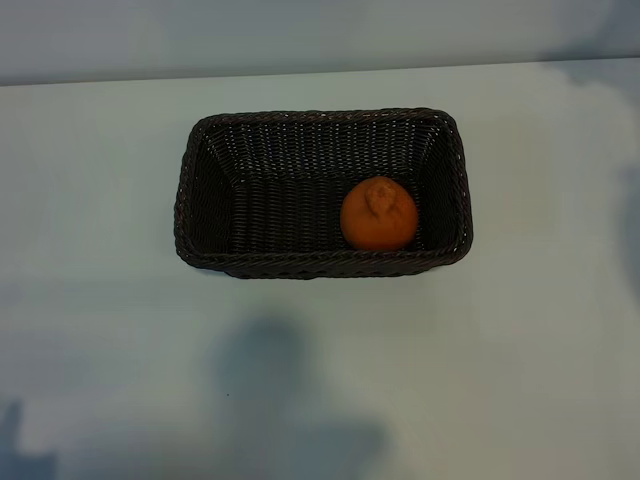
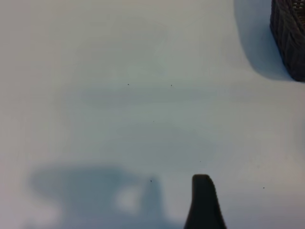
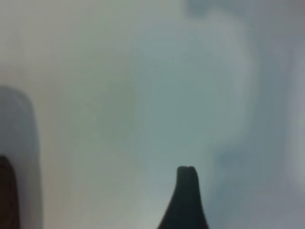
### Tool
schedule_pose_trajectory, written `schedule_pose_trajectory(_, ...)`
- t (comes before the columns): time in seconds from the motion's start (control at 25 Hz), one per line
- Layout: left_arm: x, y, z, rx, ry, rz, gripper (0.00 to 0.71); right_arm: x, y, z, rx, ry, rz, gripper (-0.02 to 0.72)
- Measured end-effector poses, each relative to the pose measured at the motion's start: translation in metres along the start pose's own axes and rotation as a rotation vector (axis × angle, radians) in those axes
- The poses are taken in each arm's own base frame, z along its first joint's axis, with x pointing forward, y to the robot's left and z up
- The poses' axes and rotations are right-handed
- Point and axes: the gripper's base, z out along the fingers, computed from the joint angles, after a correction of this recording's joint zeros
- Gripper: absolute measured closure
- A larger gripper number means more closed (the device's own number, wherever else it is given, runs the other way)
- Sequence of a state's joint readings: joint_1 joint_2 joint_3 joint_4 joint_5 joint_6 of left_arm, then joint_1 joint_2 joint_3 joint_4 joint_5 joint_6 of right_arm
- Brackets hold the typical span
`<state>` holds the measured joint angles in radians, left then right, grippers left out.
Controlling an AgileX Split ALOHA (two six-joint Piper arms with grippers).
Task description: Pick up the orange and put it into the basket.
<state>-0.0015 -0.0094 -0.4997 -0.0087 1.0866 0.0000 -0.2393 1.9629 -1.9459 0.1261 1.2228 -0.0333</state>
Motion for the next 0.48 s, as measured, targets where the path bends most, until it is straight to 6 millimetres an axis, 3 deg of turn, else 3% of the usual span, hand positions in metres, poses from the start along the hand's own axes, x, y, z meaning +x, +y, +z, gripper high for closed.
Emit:
schedule_pose_trajectory(0.24,0.0,0.0,0.0,0.0,0.0,0.0,0.203,0.003,0.006,-0.032,-0.025,-0.06,-0.002,0.131)
schedule_pose_trajectory(0.48,0.0,0.0,0.0,0.0,0.0,0.0,0.203,0.013,0.016,-0.089,-0.067,-0.168,-0.008,0.131)
